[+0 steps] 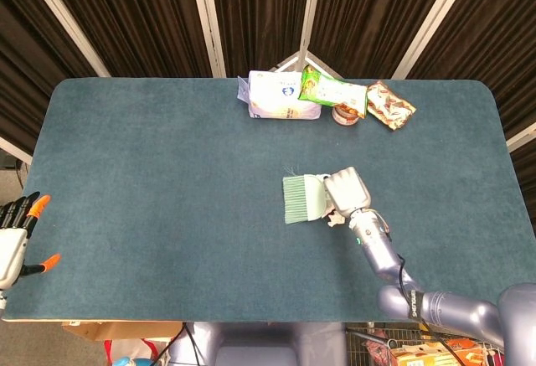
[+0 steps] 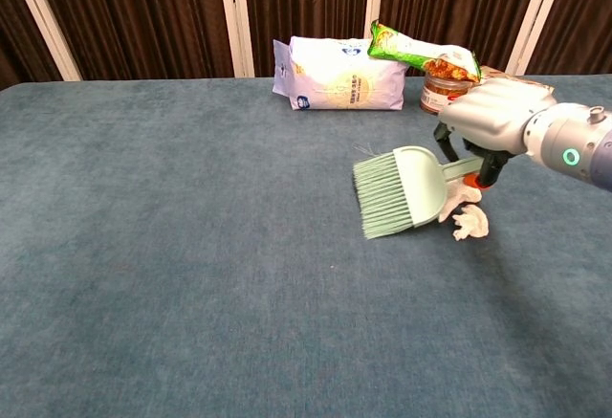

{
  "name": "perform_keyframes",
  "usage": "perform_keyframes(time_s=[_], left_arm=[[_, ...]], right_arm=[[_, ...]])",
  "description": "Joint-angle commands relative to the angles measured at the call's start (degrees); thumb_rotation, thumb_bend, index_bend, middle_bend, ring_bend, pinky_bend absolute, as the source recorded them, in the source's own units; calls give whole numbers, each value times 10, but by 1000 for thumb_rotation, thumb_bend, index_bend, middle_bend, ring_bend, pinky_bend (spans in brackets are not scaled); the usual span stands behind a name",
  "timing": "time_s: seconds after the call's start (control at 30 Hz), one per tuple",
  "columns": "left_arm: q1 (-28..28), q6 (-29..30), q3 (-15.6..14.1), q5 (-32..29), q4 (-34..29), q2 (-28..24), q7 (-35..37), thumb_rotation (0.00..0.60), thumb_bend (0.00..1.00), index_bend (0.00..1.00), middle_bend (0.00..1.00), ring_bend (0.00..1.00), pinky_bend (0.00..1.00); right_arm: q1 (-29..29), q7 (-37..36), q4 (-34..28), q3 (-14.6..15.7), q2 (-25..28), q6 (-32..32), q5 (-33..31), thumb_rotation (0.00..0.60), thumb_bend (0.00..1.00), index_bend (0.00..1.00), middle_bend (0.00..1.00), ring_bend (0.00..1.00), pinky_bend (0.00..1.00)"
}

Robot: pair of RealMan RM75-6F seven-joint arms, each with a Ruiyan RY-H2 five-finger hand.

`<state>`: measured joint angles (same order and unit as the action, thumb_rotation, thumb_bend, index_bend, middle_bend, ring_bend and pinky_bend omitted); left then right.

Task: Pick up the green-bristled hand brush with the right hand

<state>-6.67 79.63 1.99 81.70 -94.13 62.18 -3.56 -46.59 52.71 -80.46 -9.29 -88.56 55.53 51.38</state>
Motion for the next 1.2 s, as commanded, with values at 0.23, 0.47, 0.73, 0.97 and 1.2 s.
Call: perform_keyframes(time_s=[0.23, 0.47, 0.73, 0.97, 1.2], left_arm=[[2, 4, -2, 6, -5, -4, 5, 600, 0, 0, 0, 0, 0], [1, 7, -3, 10, -7, -3, 0, 600, 0, 0, 0, 0, 0], [1, 8, -4, 13, -5, -1, -5, 600, 0, 0, 0, 0, 0], [1, 10, -5, 17, -4, 1, -7, 600, 0, 0, 0, 0, 0], [1, 10, -5, 15, -3, 1, -5, 600, 0, 0, 0, 0, 0]], right_arm=[[4, 41, -5, 17, 75, 12, -27, 600, 774, 866, 900, 934, 872], [8, 67, -25, 29, 131, 25, -46, 600, 774, 869, 900, 934, 872], [6, 72, -87, 21, 191, 54, -32, 600, 774, 868, 900, 934, 872], [-7, 73, -189, 10, 221, 74, 8, 600, 773, 870, 900, 934, 872], [-10, 91, -249, 45, 194, 74, 55, 600, 774, 871, 900, 934, 872]])
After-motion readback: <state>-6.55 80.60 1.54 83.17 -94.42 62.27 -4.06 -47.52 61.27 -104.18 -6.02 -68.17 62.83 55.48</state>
